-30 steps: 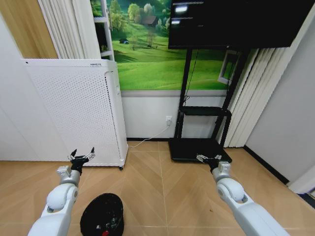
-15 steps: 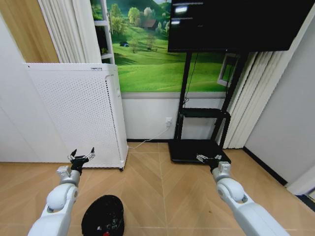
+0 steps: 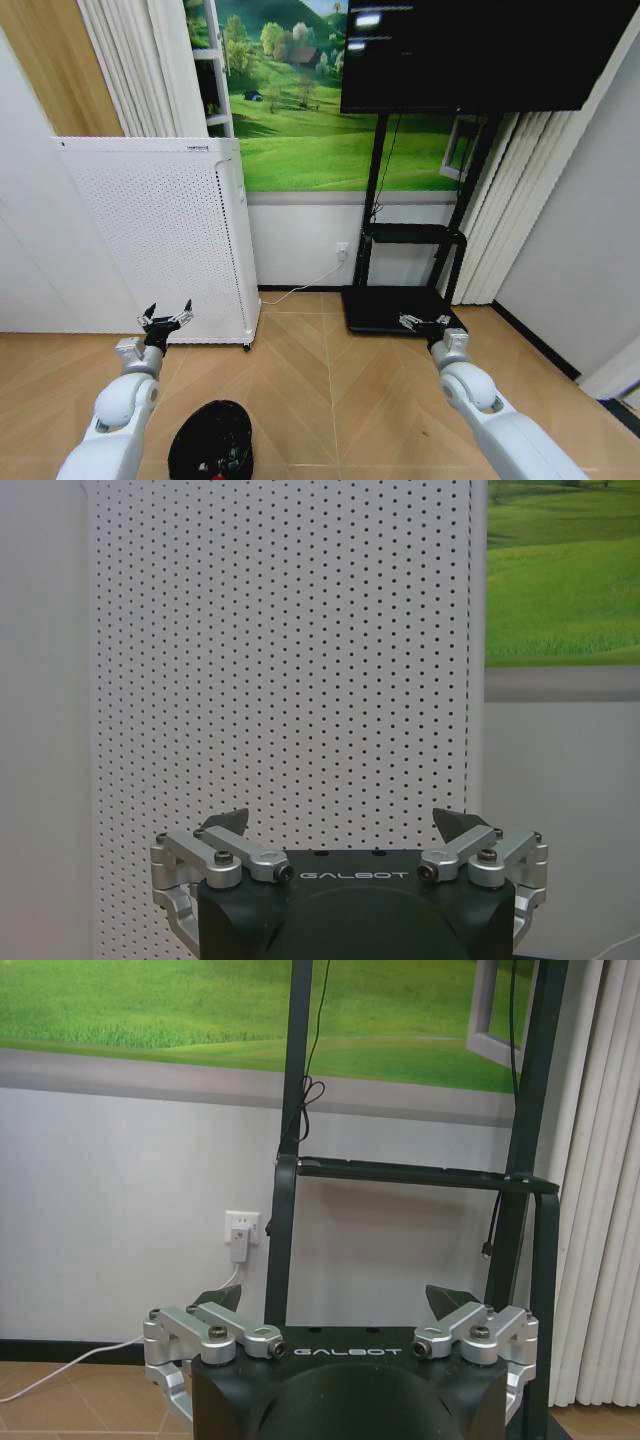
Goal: Pick up the trash bin and place the garbage on the floor into it.
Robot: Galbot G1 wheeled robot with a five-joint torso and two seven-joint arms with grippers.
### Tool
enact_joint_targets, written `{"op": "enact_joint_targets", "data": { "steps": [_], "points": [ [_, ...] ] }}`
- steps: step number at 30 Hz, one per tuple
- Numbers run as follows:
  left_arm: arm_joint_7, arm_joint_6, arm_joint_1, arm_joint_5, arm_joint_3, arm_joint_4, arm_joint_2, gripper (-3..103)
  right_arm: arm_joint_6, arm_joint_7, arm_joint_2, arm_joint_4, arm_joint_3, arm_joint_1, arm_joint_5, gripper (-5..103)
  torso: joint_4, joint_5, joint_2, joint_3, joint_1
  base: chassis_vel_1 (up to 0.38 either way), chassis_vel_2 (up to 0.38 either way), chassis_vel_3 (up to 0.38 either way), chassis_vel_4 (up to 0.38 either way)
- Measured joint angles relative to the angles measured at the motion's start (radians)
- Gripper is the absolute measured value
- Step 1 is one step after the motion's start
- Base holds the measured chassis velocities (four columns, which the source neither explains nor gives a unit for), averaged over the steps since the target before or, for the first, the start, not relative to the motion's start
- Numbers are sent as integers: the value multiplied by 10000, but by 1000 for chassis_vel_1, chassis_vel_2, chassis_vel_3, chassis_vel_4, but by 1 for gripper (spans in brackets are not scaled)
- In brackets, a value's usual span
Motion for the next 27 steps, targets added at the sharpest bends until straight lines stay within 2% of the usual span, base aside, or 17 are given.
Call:
{"op": "enact_joint_targets", "data": {
  "steps": [27],
  "points": [
    [0,0,1,0,0,0,0,100,0,0,0,0,0,0,0,100,0,0,1115,751,366,0,0,0,0]
  ]
}}
